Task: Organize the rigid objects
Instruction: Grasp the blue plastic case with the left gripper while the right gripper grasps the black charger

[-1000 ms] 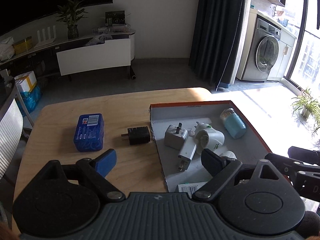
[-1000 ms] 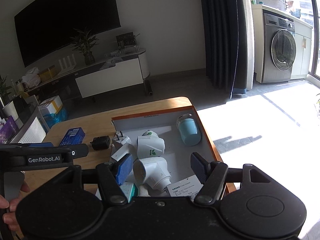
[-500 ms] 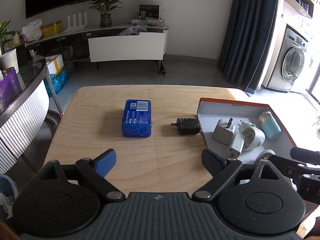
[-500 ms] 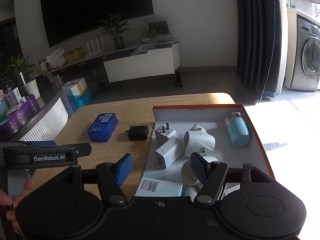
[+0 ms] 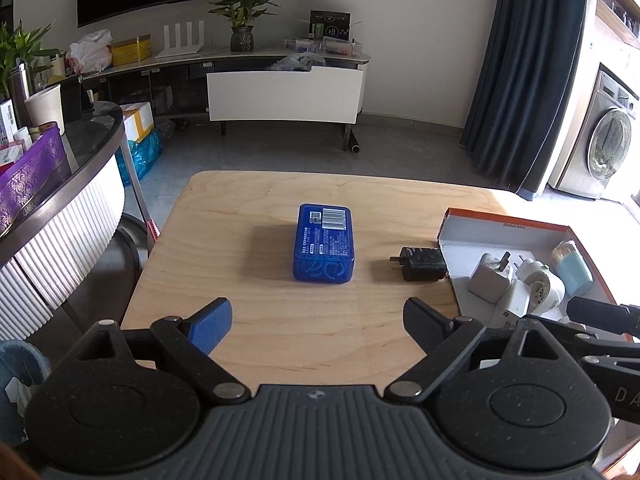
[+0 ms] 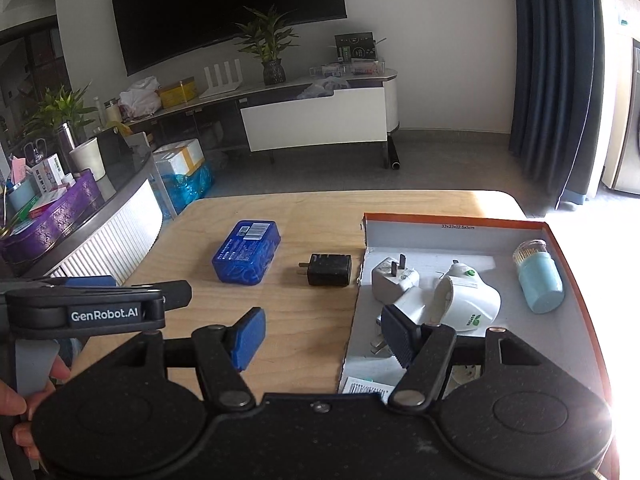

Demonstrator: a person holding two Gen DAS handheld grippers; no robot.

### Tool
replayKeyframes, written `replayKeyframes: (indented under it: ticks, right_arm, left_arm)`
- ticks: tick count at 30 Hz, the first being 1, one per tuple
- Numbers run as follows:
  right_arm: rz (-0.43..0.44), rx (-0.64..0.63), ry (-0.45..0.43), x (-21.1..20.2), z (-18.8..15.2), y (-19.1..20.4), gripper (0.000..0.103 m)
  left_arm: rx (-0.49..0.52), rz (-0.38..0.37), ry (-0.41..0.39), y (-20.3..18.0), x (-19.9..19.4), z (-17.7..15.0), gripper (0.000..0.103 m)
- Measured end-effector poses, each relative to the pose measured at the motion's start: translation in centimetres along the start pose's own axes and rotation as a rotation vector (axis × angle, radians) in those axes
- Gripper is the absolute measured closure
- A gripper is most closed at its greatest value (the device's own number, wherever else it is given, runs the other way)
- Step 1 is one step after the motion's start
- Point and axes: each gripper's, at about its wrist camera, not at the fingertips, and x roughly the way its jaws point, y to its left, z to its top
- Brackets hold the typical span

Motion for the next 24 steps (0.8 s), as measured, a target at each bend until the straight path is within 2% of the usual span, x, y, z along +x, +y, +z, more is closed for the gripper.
replayKeyframes:
  ticks: [24]
  right_arm:
    - [0.014, -0.01, 0.05, 4.8, 1.3, 0.4, 0.025]
  left_arm:
    - [0.005, 0.004, 0.04, 1.0, 4.1, 1.2, 0.008]
